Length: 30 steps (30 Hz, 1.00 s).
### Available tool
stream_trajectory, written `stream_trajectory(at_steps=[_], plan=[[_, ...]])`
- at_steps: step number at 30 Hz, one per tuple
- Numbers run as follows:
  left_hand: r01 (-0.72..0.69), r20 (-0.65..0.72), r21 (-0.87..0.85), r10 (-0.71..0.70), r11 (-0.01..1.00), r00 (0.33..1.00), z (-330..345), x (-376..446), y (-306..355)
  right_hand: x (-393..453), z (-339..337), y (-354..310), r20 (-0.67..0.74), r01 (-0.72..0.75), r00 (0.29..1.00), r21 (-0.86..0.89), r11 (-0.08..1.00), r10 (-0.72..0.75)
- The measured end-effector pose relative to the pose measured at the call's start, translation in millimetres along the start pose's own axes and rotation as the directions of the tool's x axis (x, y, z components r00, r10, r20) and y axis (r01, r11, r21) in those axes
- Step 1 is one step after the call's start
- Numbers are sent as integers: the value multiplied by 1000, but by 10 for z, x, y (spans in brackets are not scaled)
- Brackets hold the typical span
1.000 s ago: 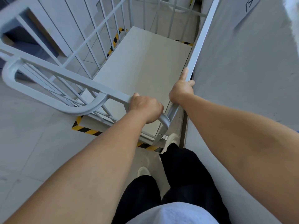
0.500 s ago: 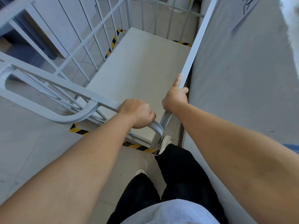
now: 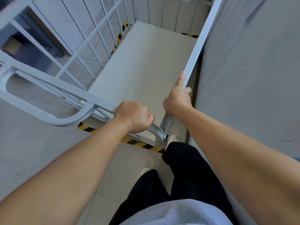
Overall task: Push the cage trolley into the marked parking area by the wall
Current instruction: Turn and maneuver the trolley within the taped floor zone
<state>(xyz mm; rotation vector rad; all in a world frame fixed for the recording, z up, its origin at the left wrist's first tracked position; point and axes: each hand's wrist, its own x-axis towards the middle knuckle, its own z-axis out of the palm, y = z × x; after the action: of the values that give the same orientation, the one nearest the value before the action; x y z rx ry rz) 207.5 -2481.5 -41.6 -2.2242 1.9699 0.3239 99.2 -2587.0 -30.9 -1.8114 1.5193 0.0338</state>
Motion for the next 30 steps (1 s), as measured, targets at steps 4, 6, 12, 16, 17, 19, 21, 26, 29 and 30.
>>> stream_trajectory(at_steps=[4, 6, 12, 16, 17, 19, 21, 26, 29, 30], plan=[[1, -1, -5, -1, 1000, 1000, 8, -18, -14, -35, 18, -26, -18, -19, 1000, -5, 1000, 19], [-2, 0, -9, 2, 1000, 1000, 2, -25, -21, -51, 10, -46, -25, -32, 999, -16, 999, 31], [21, 28, -28, -21, 999, 999, -63, -25, 7, -41, 37, -85, -67, -57, 996, -70, 996, 52], [38, 55, -37, -36, 999, 998, -95, -44, 20, -15, 72, -93, -104, -56, 994, -138, 989, 41], [37, 60, -40, -35, 999, 998, -96, -47, 23, -12, 88, -86, -109, -56, 993, -132, 990, 42], [43, 73, -44, -40, 998, 997, -109, -51, 17, -9, 116, -80, -103, -51, 994, -108, 993, 39], [54, 82, -73, -48, 996, 996, -106, -41, -10, 1, 135, -71, -121, -48, 992, -121, 991, 33], [82, 78, -131, -72, 988, 994, -73, -38, -38, -6, 177, -62, -171, -42, 985, -258, 965, -3], [86, 46, -182, -78, 979, 996, -68, -62, -30, -26, 180, -61, -198, -40, 980, -278, 960, -17], [81, 40, -195, -74, 978, 996, -74, -67, -26, -44, 185, -60, -204, -35, 979, -285, 958, -25]])
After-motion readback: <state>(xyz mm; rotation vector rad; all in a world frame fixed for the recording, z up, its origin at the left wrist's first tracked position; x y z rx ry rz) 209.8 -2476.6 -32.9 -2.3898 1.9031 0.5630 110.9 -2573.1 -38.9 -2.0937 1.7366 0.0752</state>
